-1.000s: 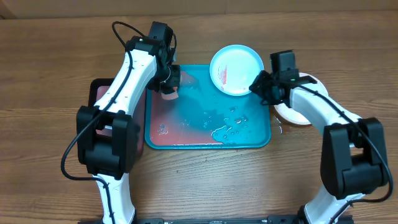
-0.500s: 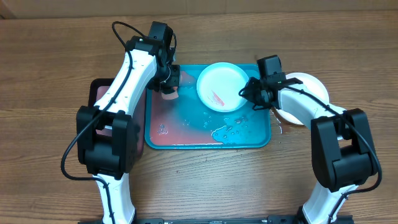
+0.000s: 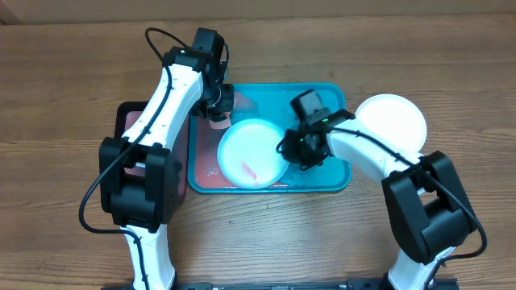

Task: Clean dirty plates on tray and stack at the side
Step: 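Grip the light-blue plate's rim with the right gripper and pull it down, then scrub the light-blue plate with the sponge in the left gripper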

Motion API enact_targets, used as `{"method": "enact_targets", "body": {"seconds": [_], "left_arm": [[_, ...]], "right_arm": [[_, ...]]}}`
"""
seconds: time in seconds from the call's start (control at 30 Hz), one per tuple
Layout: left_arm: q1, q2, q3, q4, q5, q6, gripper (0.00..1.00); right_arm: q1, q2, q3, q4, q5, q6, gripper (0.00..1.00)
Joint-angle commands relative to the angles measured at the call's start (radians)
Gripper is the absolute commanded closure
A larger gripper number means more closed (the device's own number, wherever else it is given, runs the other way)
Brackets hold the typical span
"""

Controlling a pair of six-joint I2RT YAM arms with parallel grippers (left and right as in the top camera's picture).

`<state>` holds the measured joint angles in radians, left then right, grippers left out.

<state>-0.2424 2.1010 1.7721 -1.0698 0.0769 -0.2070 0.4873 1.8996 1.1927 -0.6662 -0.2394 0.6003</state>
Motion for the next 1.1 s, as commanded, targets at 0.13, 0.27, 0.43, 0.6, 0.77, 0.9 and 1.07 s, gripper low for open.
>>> {"method": "enact_targets", "body": {"seconds": [0.13, 0.27, 0.43, 0.6, 0.77, 0.9, 1.07], "left_arm": [[-0.008, 0.006, 0.014, 0.008, -0.006, -0.01, 0.96], [-0.008, 0.006, 0.014, 0.009, -0.006, -0.01, 0.96], [-0.008, 0.006, 0.014, 0.008, -0.006, -0.01, 0.96], [-0.008, 0.006, 0.014, 0.008, -0.006, -0.01, 0.96], [-0.008, 0.006, 0.014, 0.008, -0.006, -0.01, 0.96], [-0.008, 0.006, 0.014, 0.008, -0.006, -0.01, 0.96], [-0.008, 0.006, 0.014, 0.009, -0.006, -0.011, 0.96]], "right_arm": [[-0.032, -0.062, 0.035, 0.07, 0.055, -0.256, 0.6], [-0.03, -0.024, 0.035, 0.158, 0.054, -0.38, 0.57], [-0.017, 0.042, 0.035, 0.228, 0.048, -0.433, 0.6], [-0.017, 0.05, 0.035, 0.233, 0.036, -0.41, 0.67], [-0.016, 0.055, 0.035, 0.208, 0.036, -0.334, 0.76], [-0.014, 0.055, 0.035, 0.204, 0.036, -0.269, 0.96], [-0.01, 0.055, 0.029, 0.177, 0.065, -0.119, 0.96]]}}
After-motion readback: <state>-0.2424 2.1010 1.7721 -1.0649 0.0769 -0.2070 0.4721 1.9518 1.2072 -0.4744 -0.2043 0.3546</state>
